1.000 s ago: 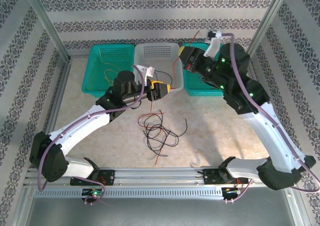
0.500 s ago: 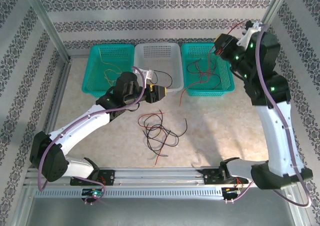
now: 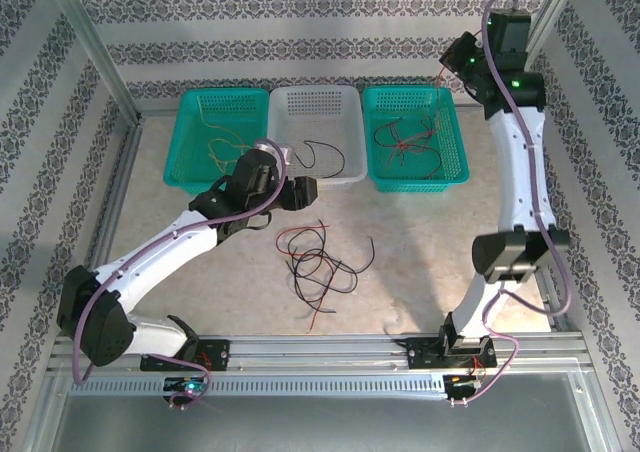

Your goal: Untangle the cables

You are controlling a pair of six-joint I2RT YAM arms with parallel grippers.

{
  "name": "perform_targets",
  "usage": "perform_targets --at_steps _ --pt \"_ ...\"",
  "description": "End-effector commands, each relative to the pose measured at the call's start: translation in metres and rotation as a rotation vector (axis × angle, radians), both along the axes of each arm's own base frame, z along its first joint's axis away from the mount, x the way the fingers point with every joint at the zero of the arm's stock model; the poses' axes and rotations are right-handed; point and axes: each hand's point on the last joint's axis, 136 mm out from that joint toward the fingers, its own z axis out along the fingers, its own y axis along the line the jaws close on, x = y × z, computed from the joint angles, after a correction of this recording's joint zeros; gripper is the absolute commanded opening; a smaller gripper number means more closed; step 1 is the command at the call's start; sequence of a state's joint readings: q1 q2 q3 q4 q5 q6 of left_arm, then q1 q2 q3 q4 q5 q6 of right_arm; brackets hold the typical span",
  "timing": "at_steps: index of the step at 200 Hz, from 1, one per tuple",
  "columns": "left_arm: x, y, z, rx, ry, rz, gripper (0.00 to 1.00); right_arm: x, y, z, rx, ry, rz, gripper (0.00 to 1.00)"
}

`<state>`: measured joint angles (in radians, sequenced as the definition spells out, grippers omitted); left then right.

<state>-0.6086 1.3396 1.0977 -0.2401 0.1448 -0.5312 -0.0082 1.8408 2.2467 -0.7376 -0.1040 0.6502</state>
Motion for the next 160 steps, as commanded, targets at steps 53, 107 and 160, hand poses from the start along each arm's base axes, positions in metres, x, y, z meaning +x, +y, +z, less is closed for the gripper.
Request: perform_targets --at_steps 53,107,160 --pt "0.002 0.017 -0.022 0.141 0.056 0.044 0.65 0.019 0.007 -0.046 0.006 0.149 0.045 0.49" --pt "-0.008 -0.007 -0.078 0.242 0.238 -0.138 0.56 -0.052 0.061 -0.068 -0.153 0.222 0.152 0.50" --pt "-0.046 -0.013 -0.143 0.322 0.415 -0.218 0.50 -0.158 0.102 -0.137 -0.179 0.341 0.238 0.51"
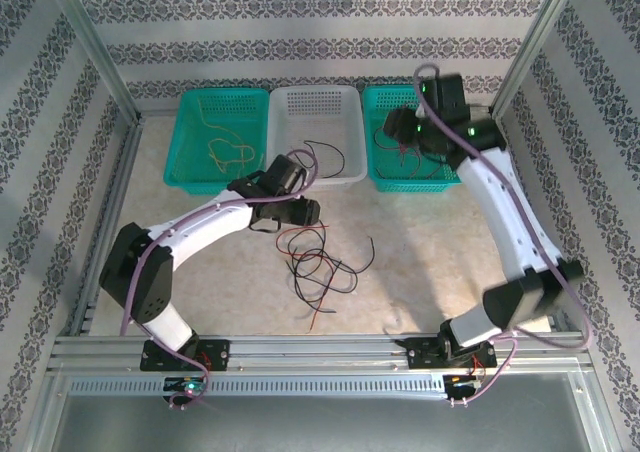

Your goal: Untangle the cables

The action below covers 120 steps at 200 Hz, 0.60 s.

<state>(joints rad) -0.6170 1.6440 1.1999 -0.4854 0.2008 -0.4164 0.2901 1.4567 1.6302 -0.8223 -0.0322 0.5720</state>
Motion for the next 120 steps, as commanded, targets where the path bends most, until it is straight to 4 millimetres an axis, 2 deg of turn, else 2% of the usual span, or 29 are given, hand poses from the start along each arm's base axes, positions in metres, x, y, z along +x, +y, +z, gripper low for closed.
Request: perform_targets --at_steps 1,25,55,72,87,120 --pt "-0.037 -0.005 -0.024 0.031 0.094 -0.081 0.50 -0.029 -0.006 -0.030 -0.044 0.042 -0.039 0.51" --pt "-0.055 -0.009 -0.043 0.035 0.158 -0.079 0.45 -0.065 0.000 -0.057 -0.026 0.098 -0.037 0.51" --pt "-0.071 0.008 -0.055 0.084 0.187 0.010 0.44 -0.092 0.002 -0.071 -0.017 0.118 -0.019 0.51" --pt "-0.076 0.017 -0.056 0.083 0.192 0.073 0.45 -0.096 0.002 -0.074 0.001 0.115 -0.011 0.53" --pt "-0.078 0.021 -0.058 0.079 0.209 0.127 0.44 -0.093 0.012 -0.076 0.029 0.122 0.032 0.53" --pt "-0.076 0.010 -0.064 0.026 0.265 0.247 0.41 -0.093 0.045 -0.079 0.085 0.177 0.169 0.51"
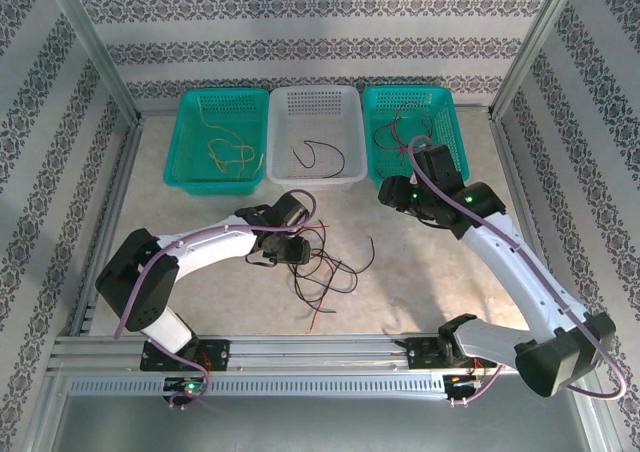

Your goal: Untangle the cables

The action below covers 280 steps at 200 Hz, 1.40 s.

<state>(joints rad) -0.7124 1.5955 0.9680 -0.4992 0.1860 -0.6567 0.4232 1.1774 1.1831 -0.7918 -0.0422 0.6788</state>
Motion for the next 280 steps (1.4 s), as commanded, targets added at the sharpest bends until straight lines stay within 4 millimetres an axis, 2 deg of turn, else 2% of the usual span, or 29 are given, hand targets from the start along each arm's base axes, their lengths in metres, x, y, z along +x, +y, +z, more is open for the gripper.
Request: perform_targets --at_steps 1,19,42,81,95,114,132,159,199,222,238,248,263,280 --pt "0.001 -0.008 0.001 -0.028 0.025 0.127 0.41 0.001 0.027 0.003 0.065 0.017 0.104 0.51" --pt "0.006 -0.011 -0.003 -0.007 0.021 0.153 0.39 -0.003 0.033 0.003 0.064 0.004 0.140 0.52" --pt "0.003 -0.003 -0.004 0.064 0.030 0.195 0.35 -0.010 0.036 0.003 0.095 0.010 0.178 0.52" --pt "-0.011 0.014 0.003 0.133 0.009 0.260 0.43 -0.024 0.040 0.002 0.130 0.014 0.242 0.53" --pt "-0.010 0.023 0.011 0.178 -0.010 0.280 0.45 -0.031 0.042 -0.001 0.153 0.018 0.260 0.54" --pt "0.000 0.023 0.024 0.193 -0.053 0.277 0.48 -0.039 0.044 -0.005 0.172 0.016 0.294 0.55" --pt "-0.003 0.018 0.011 0.190 -0.014 0.268 0.45 -0.042 0.039 -0.012 0.148 0.029 0.287 0.56" --pt "-0.009 0.010 -0.012 0.193 0.050 0.234 0.41 -0.042 0.037 -0.002 0.159 0.015 0.258 0.56" --pt "-0.013 0.003 -0.013 0.207 0.088 0.138 0.41 -0.025 0.028 -0.003 0.118 0.020 0.159 0.57" --pt "-0.016 0.000 -0.026 0.177 0.102 0.119 0.34 -0.019 0.026 0.000 0.114 -0.003 0.127 0.57" --pt "-0.016 -0.002 -0.032 0.167 0.122 0.125 0.25 -0.018 0.026 0.003 0.120 0.001 0.119 0.57" --pt "-0.012 -0.004 -0.029 0.148 0.094 0.129 0.23 -0.018 0.028 0.006 0.123 -0.006 0.126 0.57" --pt "-0.003 -0.005 -0.020 0.121 0.041 0.144 0.12 -0.018 0.031 0.009 0.124 -0.019 0.134 0.57" --pt "0.010 -0.012 0.001 0.086 -0.017 0.139 0.03 -0.018 0.035 0.012 0.138 -0.032 0.150 0.57"
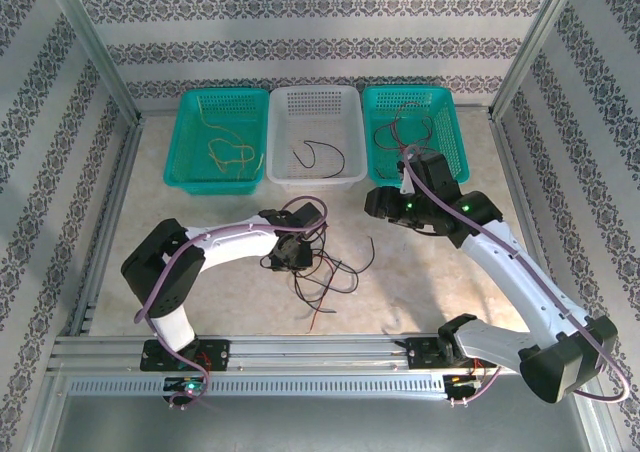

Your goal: Untangle the cables

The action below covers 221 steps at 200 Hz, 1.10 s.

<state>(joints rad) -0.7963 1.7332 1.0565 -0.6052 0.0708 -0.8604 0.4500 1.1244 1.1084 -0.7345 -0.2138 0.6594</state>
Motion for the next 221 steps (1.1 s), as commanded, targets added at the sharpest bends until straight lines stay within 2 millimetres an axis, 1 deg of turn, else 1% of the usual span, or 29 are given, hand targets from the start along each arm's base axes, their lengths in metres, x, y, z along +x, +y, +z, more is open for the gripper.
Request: perform_targets --at_steps 1,5,22,32,49,69,79,114,143,171,198,221 --pt "0.021 -0.009 0.029 -0.061 -0.109 -0.011 0.02 0.005 0.005 0.015 0.021 -0.046 -0.006 0.57" --pt "0.024 -0.011 0.035 -0.068 -0.126 -0.018 0.00 0.005 0.007 0.016 0.029 -0.051 0.002 0.57" --pt "0.036 -0.015 0.065 -0.087 -0.198 -0.033 0.00 0.005 0.017 0.024 0.051 -0.084 0.037 0.57" --pt "0.043 -0.018 0.086 -0.104 -0.245 -0.047 0.00 0.004 0.025 0.029 0.065 -0.111 0.069 0.58" --pt "0.052 -0.025 0.127 -0.164 -0.334 -0.058 0.00 0.001 0.041 0.035 0.094 -0.143 0.128 0.59" --pt "0.058 -0.036 0.170 -0.239 -0.409 -0.090 0.00 -0.004 0.062 0.043 0.134 -0.168 0.197 0.60" --pt "0.059 -0.040 0.186 -0.271 -0.431 -0.103 0.00 -0.006 0.071 0.048 0.149 -0.180 0.229 0.60" --pt "0.058 -0.042 0.231 -0.342 -0.509 -0.119 0.00 -0.016 0.093 0.063 0.163 -0.226 0.307 0.60" --pt "0.059 -0.042 0.270 -0.421 -0.573 -0.133 0.00 -0.025 0.101 0.071 0.180 -0.255 0.342 0.61" --pt "0.060 -0.038 0.306 -0.455 -0.633 -0.147 0.00 -0.038 0.107 0.073 0.166 -0.269 0.374 0.61" --pt "0.060 -0.036 0.328 -0.489 -0.665 -0.164 0.00 -0.041 0.105 0.068 0.142 -0.267 0.366 0.61" --pt "0.058 -0.037 0.341 -0.522 -0.687 -0.174 0.00 -0.039 0.107 0.069 0.137 -0.273 0.364 0.57"
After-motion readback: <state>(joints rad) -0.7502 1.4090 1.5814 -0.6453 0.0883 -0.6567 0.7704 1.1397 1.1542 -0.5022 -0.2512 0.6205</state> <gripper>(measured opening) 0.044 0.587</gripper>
